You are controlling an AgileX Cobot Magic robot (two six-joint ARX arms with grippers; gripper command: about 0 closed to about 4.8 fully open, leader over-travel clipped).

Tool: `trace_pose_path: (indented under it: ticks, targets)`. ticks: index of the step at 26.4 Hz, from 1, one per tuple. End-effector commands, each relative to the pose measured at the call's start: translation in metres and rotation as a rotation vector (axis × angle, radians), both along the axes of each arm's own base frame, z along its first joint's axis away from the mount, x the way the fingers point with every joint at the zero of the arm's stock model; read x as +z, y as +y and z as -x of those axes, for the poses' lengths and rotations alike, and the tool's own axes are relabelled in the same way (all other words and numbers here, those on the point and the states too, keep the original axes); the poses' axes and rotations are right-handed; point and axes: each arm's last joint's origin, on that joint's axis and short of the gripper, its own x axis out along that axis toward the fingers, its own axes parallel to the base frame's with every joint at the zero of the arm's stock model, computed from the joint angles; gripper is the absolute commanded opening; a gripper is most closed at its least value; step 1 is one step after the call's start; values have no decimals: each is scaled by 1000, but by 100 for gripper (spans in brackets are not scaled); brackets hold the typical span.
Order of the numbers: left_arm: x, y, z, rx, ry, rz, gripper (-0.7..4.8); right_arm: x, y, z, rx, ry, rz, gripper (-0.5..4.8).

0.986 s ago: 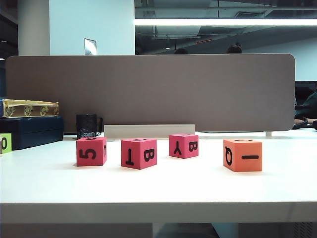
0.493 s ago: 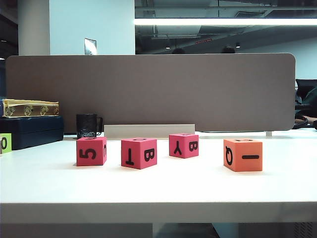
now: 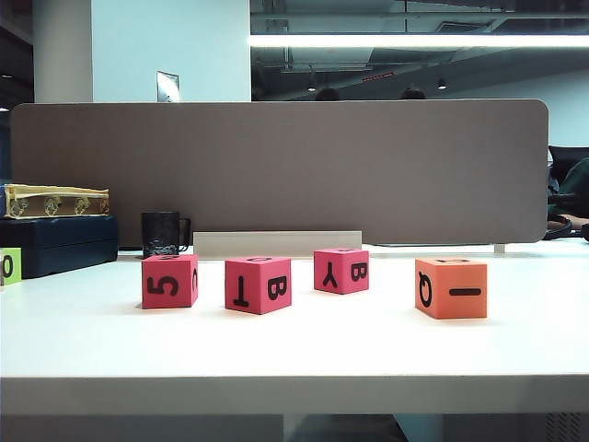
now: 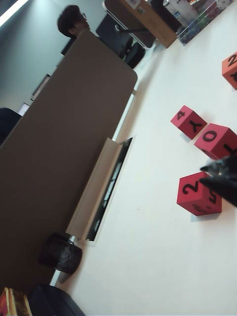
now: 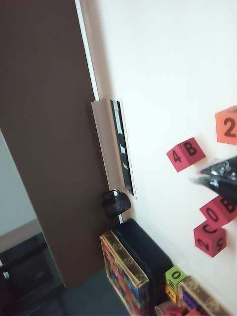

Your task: Select the appropriate blocks from the scattered letter blocks on the table and arrange them in a row to spell out "2024".

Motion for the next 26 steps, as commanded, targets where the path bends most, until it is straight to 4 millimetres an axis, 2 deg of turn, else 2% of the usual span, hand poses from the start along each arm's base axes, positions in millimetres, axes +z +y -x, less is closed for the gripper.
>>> trace_pose_path:
  ticks: [1, 8, 10, 15, 20, 21, 26]
  targets:
    - [16, 0, 0, -11, 20, -41, -6, 19, 1, -8, 44, 30, 62, -5]
    - [47, 0, -13, -40, 102, -97, -6, 57, 1, -38, 108, 129, 110, -5]
    - [59, 0, -26, -58, 146, -99, -6, 70, 3, -51, 152, 172, 132, -5]
    - [73, -1, -52, -113, 227, -115, -5, 87, 14, -68, 245, 209, 202, -5]
    - [76, -4, -85, -176, 328, -143, -6, 96, 31, -81, 344, 246, 233, -5]
    - [75, -8, -98, -199, 368, -143, -6, 97, 38, -87, 375, 267, 246, -5]
    - [72, -26, -131, -293, 445, -191, -6, 90, 60, -103, 420, 335, 290, -5]
